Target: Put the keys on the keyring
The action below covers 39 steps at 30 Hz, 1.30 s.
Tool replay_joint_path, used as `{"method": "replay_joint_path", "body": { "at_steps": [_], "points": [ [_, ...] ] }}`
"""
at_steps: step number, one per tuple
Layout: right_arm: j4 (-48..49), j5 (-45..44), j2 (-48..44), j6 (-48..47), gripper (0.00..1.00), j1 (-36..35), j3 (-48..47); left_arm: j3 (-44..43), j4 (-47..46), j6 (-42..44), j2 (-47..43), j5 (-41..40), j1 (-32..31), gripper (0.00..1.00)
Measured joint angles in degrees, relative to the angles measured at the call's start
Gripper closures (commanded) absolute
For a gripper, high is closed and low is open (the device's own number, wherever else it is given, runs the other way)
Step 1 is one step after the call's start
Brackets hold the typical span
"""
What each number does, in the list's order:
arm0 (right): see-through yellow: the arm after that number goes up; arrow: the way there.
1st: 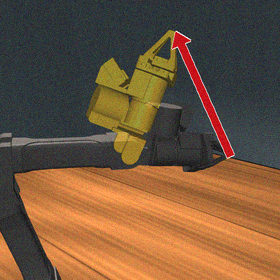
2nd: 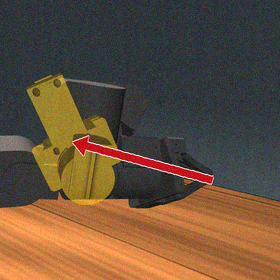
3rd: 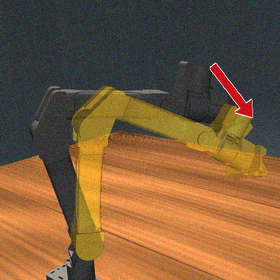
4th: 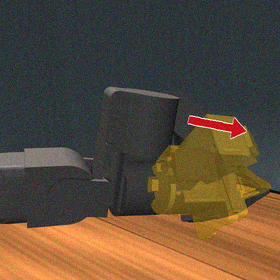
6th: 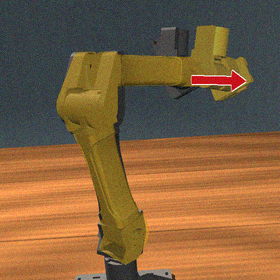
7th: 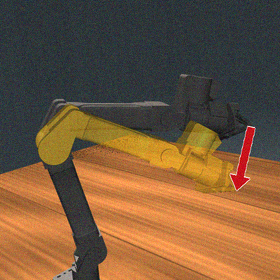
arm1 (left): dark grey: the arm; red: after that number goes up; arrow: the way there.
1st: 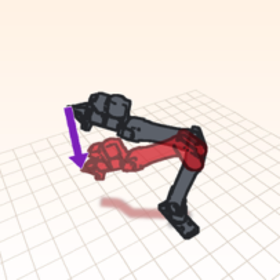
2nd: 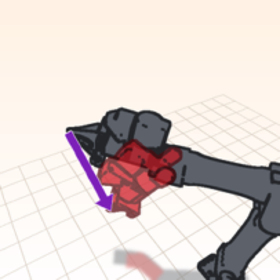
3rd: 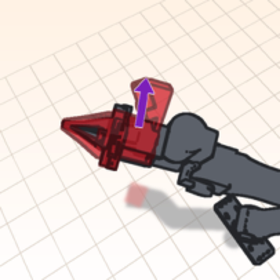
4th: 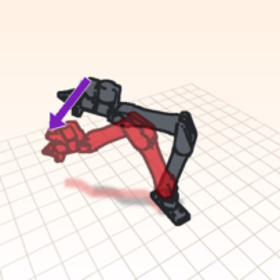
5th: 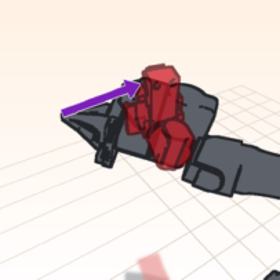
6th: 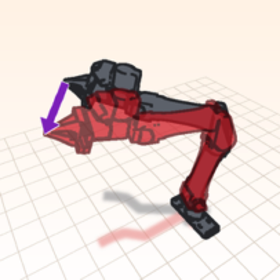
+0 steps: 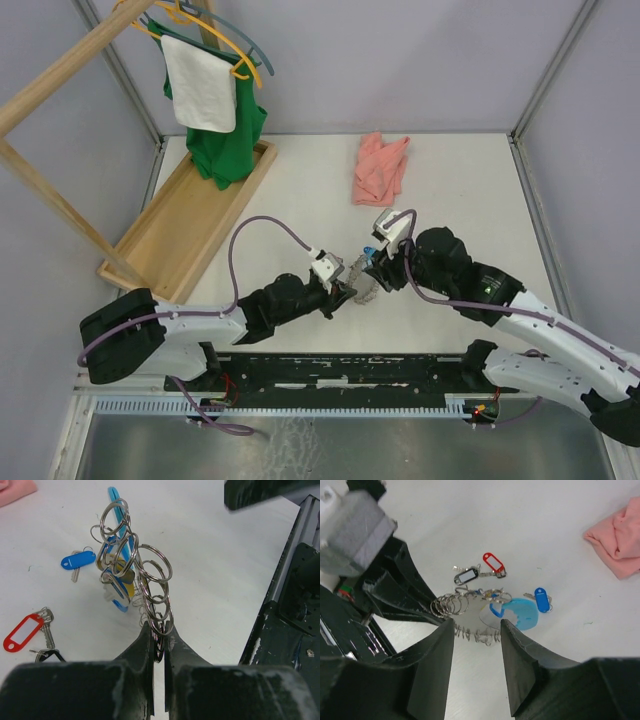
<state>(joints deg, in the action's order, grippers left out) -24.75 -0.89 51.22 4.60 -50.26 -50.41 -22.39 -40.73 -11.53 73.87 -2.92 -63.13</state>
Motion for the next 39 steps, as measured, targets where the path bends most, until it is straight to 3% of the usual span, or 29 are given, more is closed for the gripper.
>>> {"method": "replay_joint_path", "body": {
  "at_steps": [9, 16, 32, 39],
  "points": [
    [2.12, 11.45, -8.44, -24.2, 0.5, 0.0, 11.98, -3.26, 12.35, -1.01, -5.09, 4.13, 0.15, 0.97],
    [4.94, 18.99, -7.65, -43.71, 0.53, 0.0, 12.41, -5.9, 20.79, -1.01, -7.85, 10.71, 1.7, 0.97],
    [8.98, 22.75, -4.85, -53.77, 0.58, -0.07, 14.03, -7.65, 25.35, -1.01, -8.48, 16.37, 3.15, 0.97],
    [9.97, 21.7, -4.13, -54.82, 0.73, -0.48, 14.49, -7.8, 26.18, -1.01, -7.85, 17.29, 3.32, 0.97]
  ]
}}
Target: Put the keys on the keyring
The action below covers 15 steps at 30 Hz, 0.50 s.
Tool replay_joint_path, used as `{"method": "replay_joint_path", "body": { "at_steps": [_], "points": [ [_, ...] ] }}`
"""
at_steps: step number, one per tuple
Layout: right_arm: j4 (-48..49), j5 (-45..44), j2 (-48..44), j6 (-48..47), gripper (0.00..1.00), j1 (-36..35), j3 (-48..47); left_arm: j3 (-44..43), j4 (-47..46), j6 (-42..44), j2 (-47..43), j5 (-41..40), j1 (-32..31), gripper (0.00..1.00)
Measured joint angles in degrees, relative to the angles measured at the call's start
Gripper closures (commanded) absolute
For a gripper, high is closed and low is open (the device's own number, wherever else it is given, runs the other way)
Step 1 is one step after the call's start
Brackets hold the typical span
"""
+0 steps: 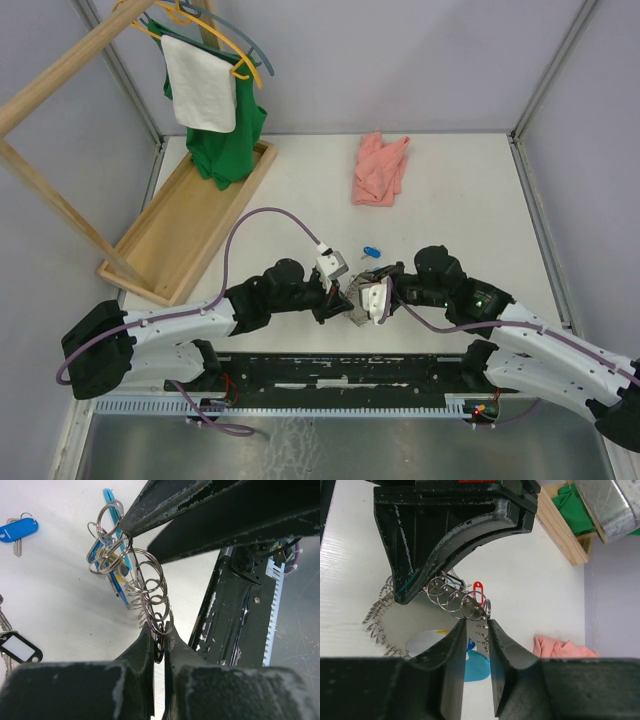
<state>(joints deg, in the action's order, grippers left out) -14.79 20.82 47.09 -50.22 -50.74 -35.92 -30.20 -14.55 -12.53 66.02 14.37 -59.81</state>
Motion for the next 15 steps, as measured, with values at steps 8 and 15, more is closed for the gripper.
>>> {"method": "replay_joint_path", "body": {
  "at_steps": [8, 15],
  "points": [
    [1.03, -0.42, -0.79, 0.44, 0.72, -0.22, 0.76, -0.2, 0.76, 0.0, 0.09, 0.72, 0.07, 0.97],
    [0.35, -0.09, -1.07, 0.46, 0.66, -0.33, 0.81, -1.2, 2.21, 0.02, 0.26, 0.74, 0.09, 0.97]
  ]
}}
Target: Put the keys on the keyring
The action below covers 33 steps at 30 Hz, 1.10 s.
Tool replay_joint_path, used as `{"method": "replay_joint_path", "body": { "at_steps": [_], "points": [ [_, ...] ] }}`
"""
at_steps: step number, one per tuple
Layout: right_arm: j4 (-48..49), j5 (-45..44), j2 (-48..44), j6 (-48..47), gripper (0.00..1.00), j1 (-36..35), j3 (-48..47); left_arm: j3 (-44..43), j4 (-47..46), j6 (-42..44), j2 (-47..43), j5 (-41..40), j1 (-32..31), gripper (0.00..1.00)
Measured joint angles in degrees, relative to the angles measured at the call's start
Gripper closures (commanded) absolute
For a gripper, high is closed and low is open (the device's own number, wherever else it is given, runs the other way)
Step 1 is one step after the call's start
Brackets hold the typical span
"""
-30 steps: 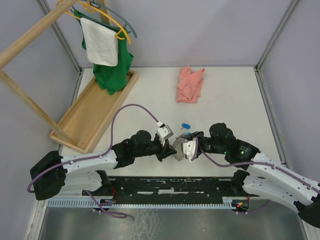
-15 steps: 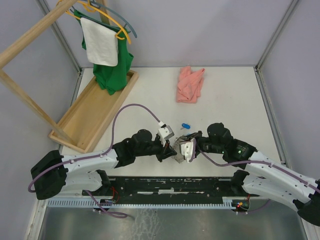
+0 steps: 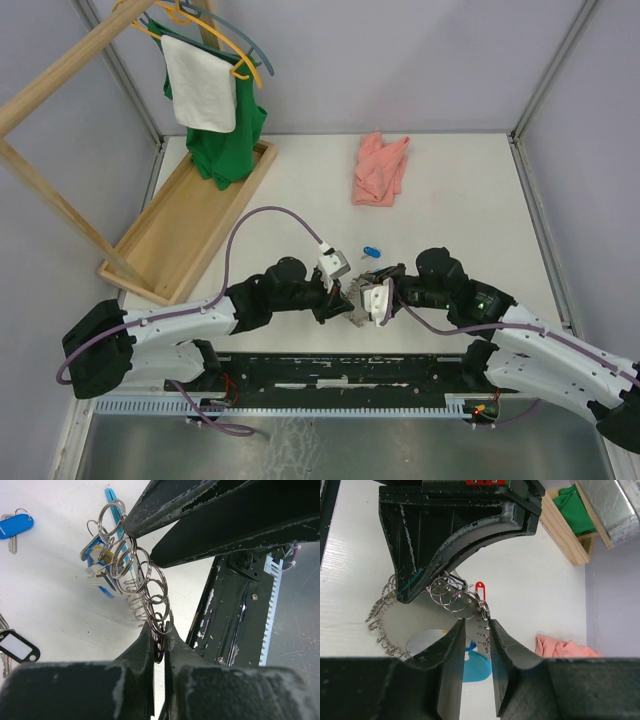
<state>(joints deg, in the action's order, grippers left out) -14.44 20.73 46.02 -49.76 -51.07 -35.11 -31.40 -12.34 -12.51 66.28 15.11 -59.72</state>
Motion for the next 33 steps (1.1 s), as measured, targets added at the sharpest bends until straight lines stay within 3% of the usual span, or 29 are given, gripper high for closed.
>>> {"method": "replay_joint_path", "body": {
  "at_steps": [16, 33],
  "points": [
    [-3.19, 1.55, -0.94, 4.74, 0.67, -0.22, -2.38, -5.9, 8.28, 10.16, 2.4, 0.17, -0.02, 0.97],
    [-3.67, 1.2, 2.27, 5.92, 0.76, -0.22, -3.37, -6.38, 12.37, 17.88, 2.36, 1.55, -0.02, 0.97]
  ]
}}
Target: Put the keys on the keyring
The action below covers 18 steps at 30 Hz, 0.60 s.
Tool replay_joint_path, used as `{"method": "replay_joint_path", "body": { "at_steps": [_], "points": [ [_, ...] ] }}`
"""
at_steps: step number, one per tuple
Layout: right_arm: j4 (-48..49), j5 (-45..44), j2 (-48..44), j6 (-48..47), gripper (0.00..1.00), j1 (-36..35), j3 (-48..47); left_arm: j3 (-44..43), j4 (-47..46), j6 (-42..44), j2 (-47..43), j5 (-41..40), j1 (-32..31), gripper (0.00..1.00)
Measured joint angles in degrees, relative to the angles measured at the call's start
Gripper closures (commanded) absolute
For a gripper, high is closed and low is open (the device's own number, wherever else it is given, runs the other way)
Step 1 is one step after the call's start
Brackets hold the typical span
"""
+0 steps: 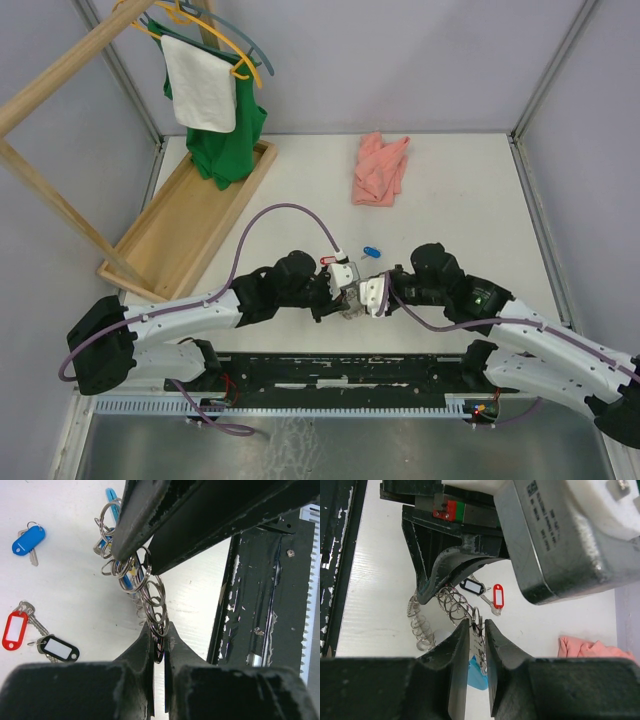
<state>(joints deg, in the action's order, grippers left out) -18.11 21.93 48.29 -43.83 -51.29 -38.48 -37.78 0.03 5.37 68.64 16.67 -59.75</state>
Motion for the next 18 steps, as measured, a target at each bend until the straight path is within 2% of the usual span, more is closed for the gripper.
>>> {"method": "replay_joint_path", "body": {
  "at_steps": [7, 14, 18],
  "points": [
    [-1.36, -0.11, 0.76, 0.68, 0.96, -0.09, -1.27, -0.11, 0.35, 1.01, -0.02, -0.02, 0.0, 0.97],
    [-2.29, -0.72, 0.81, 3.89, 0.99, -0.09, -1.99, -0.04, 0.11, 2.51, -0.02, -0.9, 0.0, 0.97],
    [-2.58, -1.55, 0.81, 6.99, 0.99, -0.04, -2.43, 1.7, -3.39, 2.54, -0.11, -2.43, -0.2, 0.97]
  ]
}}
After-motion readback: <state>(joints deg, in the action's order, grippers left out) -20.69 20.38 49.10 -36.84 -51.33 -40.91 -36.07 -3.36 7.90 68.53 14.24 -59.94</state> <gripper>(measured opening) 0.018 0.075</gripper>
